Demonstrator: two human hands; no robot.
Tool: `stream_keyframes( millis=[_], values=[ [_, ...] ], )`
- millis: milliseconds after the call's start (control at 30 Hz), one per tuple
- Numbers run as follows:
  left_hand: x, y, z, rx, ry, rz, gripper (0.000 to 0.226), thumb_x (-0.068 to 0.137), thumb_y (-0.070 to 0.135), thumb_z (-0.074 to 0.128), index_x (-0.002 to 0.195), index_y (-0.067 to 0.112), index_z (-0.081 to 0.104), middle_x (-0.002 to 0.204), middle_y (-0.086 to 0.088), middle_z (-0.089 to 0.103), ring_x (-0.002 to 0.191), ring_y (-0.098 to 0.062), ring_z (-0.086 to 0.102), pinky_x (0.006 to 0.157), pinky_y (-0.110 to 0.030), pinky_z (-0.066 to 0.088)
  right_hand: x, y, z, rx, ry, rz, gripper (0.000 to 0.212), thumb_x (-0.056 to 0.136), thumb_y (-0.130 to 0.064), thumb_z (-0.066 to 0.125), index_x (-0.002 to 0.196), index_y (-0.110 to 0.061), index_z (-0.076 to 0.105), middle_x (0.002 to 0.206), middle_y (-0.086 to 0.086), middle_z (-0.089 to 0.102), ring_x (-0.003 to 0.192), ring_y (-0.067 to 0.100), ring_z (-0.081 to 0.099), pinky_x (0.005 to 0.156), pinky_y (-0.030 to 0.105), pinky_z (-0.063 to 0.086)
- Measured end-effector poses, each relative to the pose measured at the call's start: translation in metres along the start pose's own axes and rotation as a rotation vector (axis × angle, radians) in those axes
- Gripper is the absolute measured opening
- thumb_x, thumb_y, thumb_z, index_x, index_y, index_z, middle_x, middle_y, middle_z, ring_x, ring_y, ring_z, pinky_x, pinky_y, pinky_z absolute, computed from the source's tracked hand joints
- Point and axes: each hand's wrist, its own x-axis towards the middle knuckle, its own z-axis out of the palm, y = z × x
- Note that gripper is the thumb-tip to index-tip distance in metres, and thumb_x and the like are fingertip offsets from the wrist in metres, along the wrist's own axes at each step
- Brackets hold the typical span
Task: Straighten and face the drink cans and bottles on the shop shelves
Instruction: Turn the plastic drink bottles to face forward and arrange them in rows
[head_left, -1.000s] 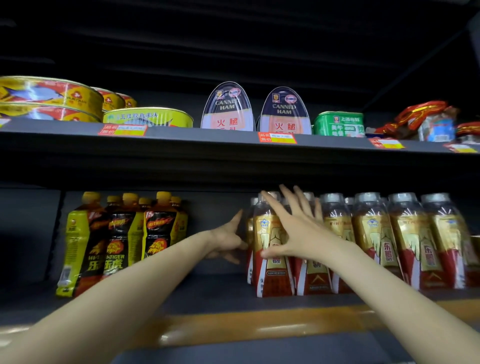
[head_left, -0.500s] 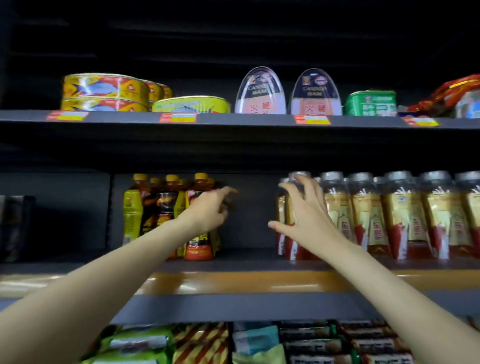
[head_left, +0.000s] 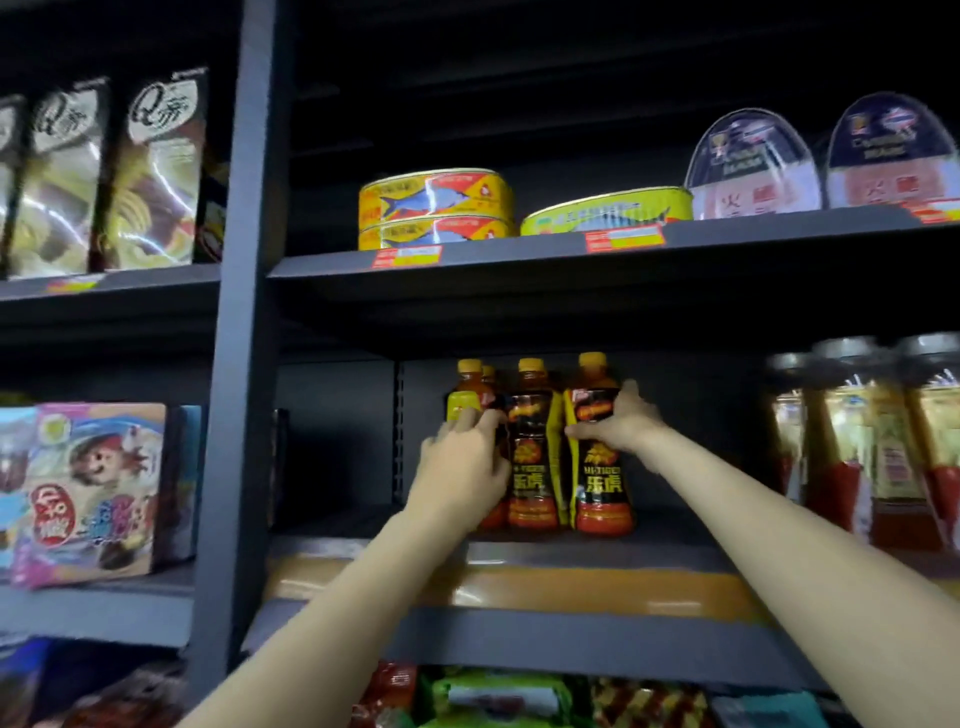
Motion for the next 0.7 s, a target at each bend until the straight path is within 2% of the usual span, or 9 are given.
stream_keyframes(
  millis=[100,233,333,400,467,533,633,700],
  values=[
    [0.003,-0.004,0.010,-0.063,-0.036,0.004,0.050,0.091,0.020,0.049,0.139,0.018,0.035,0.133,-0.007,0.042,0.123,-0.030,0.041,0.099,-0.045,0.037,-0.008,0.002,-0.006,-0.069,0.020,-0.013,0.095,0.073,-0.037,0.079,0.144,-0.009,0.023,0.140,0.014,0.046,0.128,0.031,0.045,0.100,0.041,0.043],
    [0.005,-0.006,0.009,-0.222,-0.007,0.007,0.050,0.090,0.018,0.050,0.139,0.015,0.036,0.133,-0.009,0.043,0.122,-0.031,0.043,0.099,-0.048,0.039,-0.042,-0.002,-0.036,-0.013,-0.030,-0.069,0.079,0.070,-0.036,0.081,0.132,-0.016,0.037,0.122,0.004,0.054,0.116,0.024,0.053,0.086,0.036,0.049],
    [0.003,-0.001,0.000,-0.199,-0.004,0.067,0.050,0.092,0.022,0.049,0.139,0.015,0.036,0.137,-0.010,0.041,0.122,-0.031,0.043,0.098,-0.048,0.040,-0.077,-0.006,-0.052,0.082,0.036,-0.141,0.080,0.066,-0.034,0.084,0.130,-0.020,0.039,0.119,-0.001,0.053,0.113,0.020,0.053,0.091,0.039,0.049],
    [-0.001,0.005,-0.011,-0.223,0.057,0.130,0.046,0.093,0.024,0.048,0.137,0.015,0.039,0.133,-0.009,0.046,0.119,-0.028,0.046,0.095,-0.042,0.042,-0.097,-0.006,-0.057,0.171,0.127,-0.205,0.078,0.064,-0.030,0.085,0.127,-0.026,0.038,0.116,-0.005,0.052,0.113,0.018,0.052,0.096,0.042,0.047],
    [-0.007,0.014,-0.024,-0.316,0.104,0.182,0.042,0.094,0.026,0.048,0.134,0.015,0.042,0.128,-0.006,0.049,0.113,-0.021,0.050,0.088,-0.028,0.040,-0.113,-0.004,-0.058,0.321,0.215,-0.248,0.076,0.063,-0.025,0.086,0.121,-0.033,0.037,0.112,-0.008,0.056,0.110,0.017,0.056,0.095,0.045,0.048],
    [-0.018,0.024,-0.036,-0.499,0.033,0.215,0.043,0.093,0.030,0.051,0.133,0.018,0.043,0.128,-0.001,0.051,0.114,-0.014,0.050,0.087,-0.021,0.036,-0.127,-0.001,-0.056,0.524,0.268,-0.258,0.075,0.065,-0.021,0.085,0.121,-0.033,0.037,0.115,-0.003,0.059,0.108,0.016,0.059,0.093,0.047,0.050],
    [-0.035,0.034,-0.042,-0.653,-0.189,0.272,0.057,0.086,0.038,0.062,0.136,0.025,0.039,0.127,0.006,0.051,0.116,-0.007,0.048,0.095,-0.020,0.038,-0.143,-0.001,-0.057,0.905,0.286,-0.194,0.069,0.070,-0.016,0.079,0.125,-0.026,0.039,0.121,0.002,0.060,0.107,0.017,0.063,0.086,0.044,0.054],
    [-0.041,0.035,-0.043,-0.723,-0.254,0.270,0.066,0.078,0.038,0.071,0.135,0.030,0.037,0.125,0.007,0.054,0.109,-0.008,0.055,0.093,-0.024,0.046,-0.148,-0.002,-0.061,1.121,0.240,-0.134,0.075,0.067,-0.020,0.078,0.130,-0.019,0.039,0.123,0.006,0.061,0.104,0.023,0.066,0.082,0.046,0.055]
  ],
)
